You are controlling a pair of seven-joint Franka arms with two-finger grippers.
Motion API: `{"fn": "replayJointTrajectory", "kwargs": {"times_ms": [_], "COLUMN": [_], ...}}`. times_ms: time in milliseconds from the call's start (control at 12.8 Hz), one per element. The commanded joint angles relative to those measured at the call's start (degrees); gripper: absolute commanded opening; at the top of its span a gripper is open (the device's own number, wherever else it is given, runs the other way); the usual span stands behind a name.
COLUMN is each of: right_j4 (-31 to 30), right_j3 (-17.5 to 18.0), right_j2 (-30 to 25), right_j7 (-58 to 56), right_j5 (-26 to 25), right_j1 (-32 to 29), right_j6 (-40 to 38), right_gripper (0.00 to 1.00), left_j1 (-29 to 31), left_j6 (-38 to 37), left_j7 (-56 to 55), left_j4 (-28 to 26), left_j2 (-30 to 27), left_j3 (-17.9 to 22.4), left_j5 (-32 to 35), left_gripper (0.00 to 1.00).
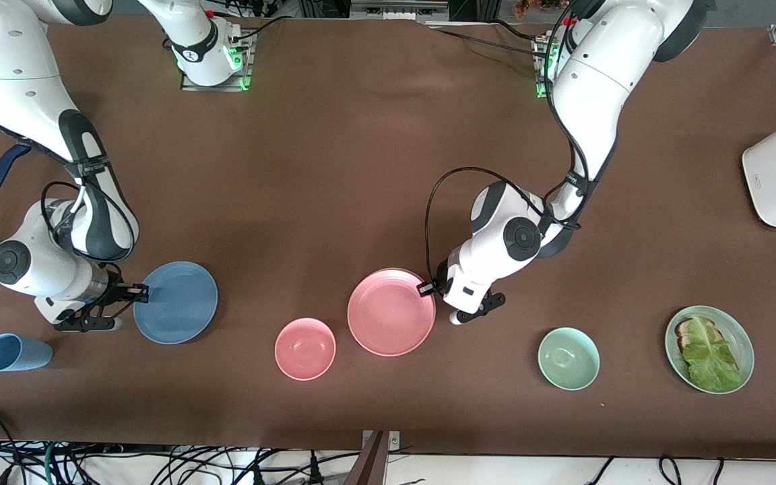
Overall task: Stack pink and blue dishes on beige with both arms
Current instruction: 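Open the left gripper and raise it while the right gripper aligns at the blue plate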
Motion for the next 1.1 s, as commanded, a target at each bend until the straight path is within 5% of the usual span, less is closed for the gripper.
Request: {"fn": "replayJointTrajectory", "kwargs": {"times_ms": [0,548,1017], "right_j4": [-1.47,0.20,7.23], "right_j3": [0.89,3.07,5.36], "right_j2": [-0.91,-4.59,-8.28], "right_j7": [-1.53,-1.61,-1.26], "right_j5": [1.24,1.68,4.67], "right_j1": [-0.65,-0.56,-0.30], "right_j6": [0.07,-4.67,-16.98], "right_gripper": [0.00,0.00,0.00], "left_j1": [-0.09,3.60,9.22], "left_j6": [-0.19,-6.59,-17.74], "left_j7": [0.12,-0.06,0.64], "left_j4": [1.98,0.93,0.40], "left_j2": [0.46,-3.23,-7.36], "left_j3": [0.41,1.03,1.82], "left_j5": [-0.54,-0.36,2.71], "left_gripper": [1.00,1.00,1.00]}}
